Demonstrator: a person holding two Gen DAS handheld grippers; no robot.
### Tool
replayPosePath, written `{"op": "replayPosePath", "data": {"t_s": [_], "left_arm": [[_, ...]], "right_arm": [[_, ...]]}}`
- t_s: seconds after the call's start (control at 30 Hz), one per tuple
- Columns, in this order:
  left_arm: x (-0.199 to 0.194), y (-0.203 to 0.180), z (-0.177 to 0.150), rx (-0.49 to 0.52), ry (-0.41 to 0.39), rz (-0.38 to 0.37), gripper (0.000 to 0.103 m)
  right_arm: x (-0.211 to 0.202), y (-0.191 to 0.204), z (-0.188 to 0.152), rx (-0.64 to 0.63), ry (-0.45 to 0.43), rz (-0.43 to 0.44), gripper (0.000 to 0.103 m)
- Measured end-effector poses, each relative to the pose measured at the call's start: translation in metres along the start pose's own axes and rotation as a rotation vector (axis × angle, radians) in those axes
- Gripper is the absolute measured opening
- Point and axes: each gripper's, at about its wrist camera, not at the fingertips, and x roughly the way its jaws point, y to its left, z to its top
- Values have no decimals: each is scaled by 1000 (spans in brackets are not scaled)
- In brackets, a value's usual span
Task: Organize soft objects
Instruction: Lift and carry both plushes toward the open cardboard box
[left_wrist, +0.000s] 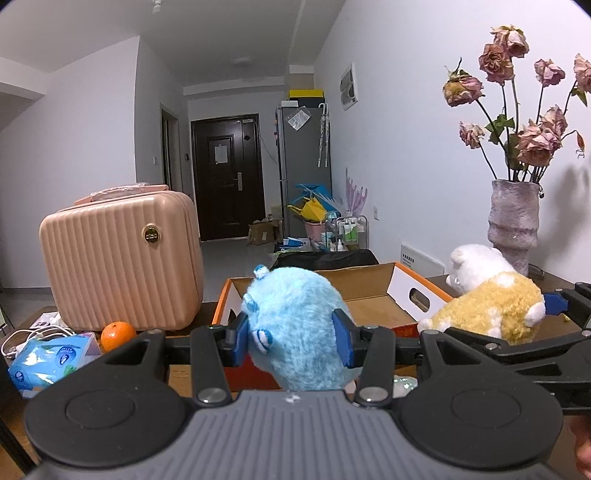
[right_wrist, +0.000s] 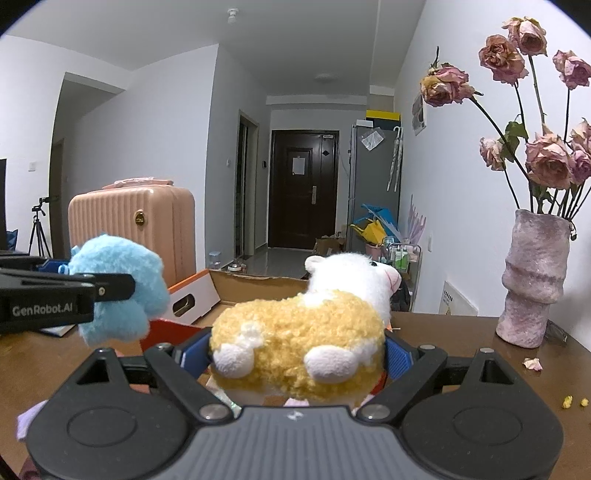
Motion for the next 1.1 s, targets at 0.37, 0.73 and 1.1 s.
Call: {"op": "replayPosePath", "data": {"t_s": [0.37, 0.73, 1.1], "left_arm": [[37, 7, 10, 14, -26, 11, 46], [69, 13, 23, 19, -60, 43, 46], [103, 11, 36, 30, -76, 69, 46]], "right_arm": [[36, -4, 11, -7, -18, -7, 91], [73, -7, 25, -35, -44, -24, 91], [101, -10, 38, -35, -65, -23, 91]]}}
